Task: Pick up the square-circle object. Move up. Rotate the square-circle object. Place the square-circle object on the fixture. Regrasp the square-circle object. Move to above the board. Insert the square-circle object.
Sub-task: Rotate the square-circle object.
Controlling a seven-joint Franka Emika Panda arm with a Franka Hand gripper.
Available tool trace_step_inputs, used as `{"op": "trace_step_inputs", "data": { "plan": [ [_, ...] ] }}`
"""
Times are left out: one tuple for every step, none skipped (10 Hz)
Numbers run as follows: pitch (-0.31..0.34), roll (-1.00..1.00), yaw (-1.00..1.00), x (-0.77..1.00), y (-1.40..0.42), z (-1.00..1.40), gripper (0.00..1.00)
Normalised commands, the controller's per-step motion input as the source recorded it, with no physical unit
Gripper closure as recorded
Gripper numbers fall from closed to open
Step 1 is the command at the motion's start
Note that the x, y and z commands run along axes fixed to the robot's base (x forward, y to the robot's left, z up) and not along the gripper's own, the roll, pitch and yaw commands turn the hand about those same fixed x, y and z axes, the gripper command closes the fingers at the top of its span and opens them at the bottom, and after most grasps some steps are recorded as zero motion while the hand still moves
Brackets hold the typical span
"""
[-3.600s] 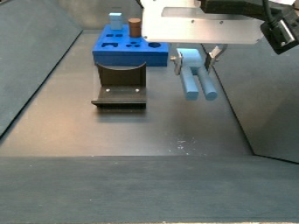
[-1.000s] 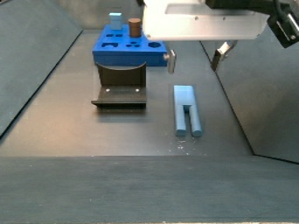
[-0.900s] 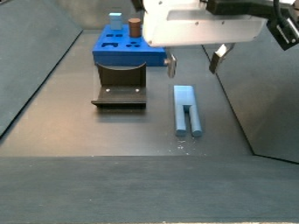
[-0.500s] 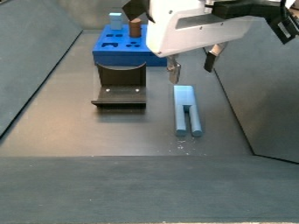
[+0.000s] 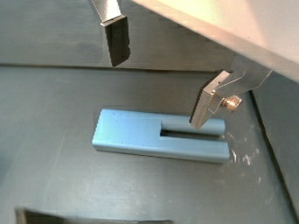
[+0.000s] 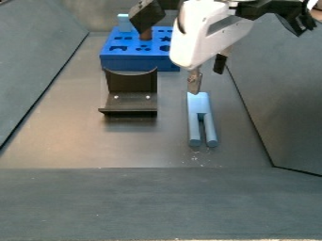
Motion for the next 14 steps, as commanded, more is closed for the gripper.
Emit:
{"op": "trace_step_inputs", "data": {
  "plan": [
    [0.000,0.00,1.00,0.02,-0.01,-0.04,0.00],
    [0.000,0.00,1.00,0.02,-0.01,-0.04,0.00],
    [0.000,0.00,1.00,0.02,-0.01,-0.04,0.00],
    [0.000,0.00,1.00,0.02,-0.01,-0.04,0.00],
    [0.000,0.00,1.00,0.02,-0.01,-0.04,0.00],
    [0.000,0.00,1.00,0.02,-0.01,-0.04,0.00],
    [0.000,0.00,1.00,0.02,-0.01,-0.04,0.00],
    [0.000,0.00,1.00,0.02,-0.01,-0.04,0.00],
    [0.000,0.00,1.00,0.02,-0.01,-0.04,0.00],
    [0.000,0.00,1.00,0.03,-0.01,-0.04,0.00],
    [0.000,0.00,1.00,0.03,-0.01,-0.04,0.00],
    [0.000,0.00,1.00,0.03,-0.01,-0.04,0.00],
    [0.000,0.00,1.00,0.03,-0.01,-0.04,0.00],
    [0.000,0.00,1.00,0.03,-0.01,-0.04,0.00]
  ]
}}
